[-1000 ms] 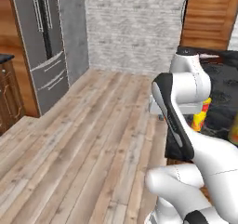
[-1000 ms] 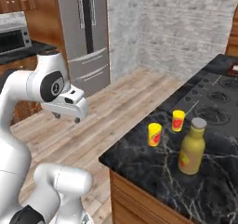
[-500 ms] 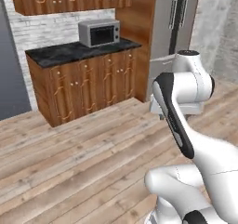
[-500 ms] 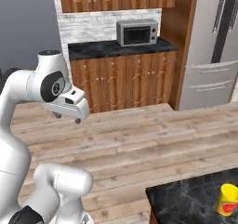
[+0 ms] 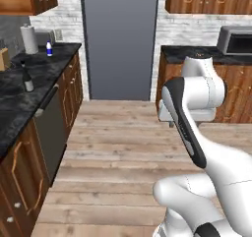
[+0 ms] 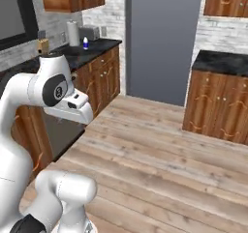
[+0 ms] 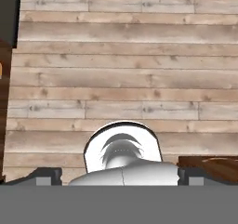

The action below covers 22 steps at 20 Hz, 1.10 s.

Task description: Place the drinks on the dining counter in a tight cluster.

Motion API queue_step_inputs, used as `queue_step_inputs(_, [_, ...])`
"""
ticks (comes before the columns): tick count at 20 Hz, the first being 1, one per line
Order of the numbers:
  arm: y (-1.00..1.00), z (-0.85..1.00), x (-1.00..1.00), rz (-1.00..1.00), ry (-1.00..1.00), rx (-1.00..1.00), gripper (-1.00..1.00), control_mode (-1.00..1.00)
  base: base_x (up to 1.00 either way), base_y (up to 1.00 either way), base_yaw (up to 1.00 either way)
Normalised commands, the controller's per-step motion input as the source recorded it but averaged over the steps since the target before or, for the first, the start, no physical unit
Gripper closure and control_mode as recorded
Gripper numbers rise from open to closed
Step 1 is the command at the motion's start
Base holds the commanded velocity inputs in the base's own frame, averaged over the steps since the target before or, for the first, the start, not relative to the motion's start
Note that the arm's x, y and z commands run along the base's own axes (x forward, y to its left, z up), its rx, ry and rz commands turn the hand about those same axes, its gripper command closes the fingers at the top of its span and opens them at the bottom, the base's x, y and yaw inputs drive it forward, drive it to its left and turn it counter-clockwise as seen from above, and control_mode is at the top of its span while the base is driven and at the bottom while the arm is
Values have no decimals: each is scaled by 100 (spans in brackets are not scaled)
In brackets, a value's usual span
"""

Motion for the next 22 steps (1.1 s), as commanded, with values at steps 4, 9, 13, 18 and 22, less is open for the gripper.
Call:
queue_step_inputs(4, [0,0,0,0,0,0,-100,100,48,-5,91])
queue_step_inputs(9, [0,0,0,0,0,0,-100,100,100,-78,23])
queue_step_inputs(13, [0,0,0,0,0,0,-100,100,100,-70,5])
queue_step_inputs(18, [0,0,0,0,0,0,-100,100,100,-53,27])
queue_step_inputs(22, [0,0,0,0,0,0,-100,100,100,-29,53])
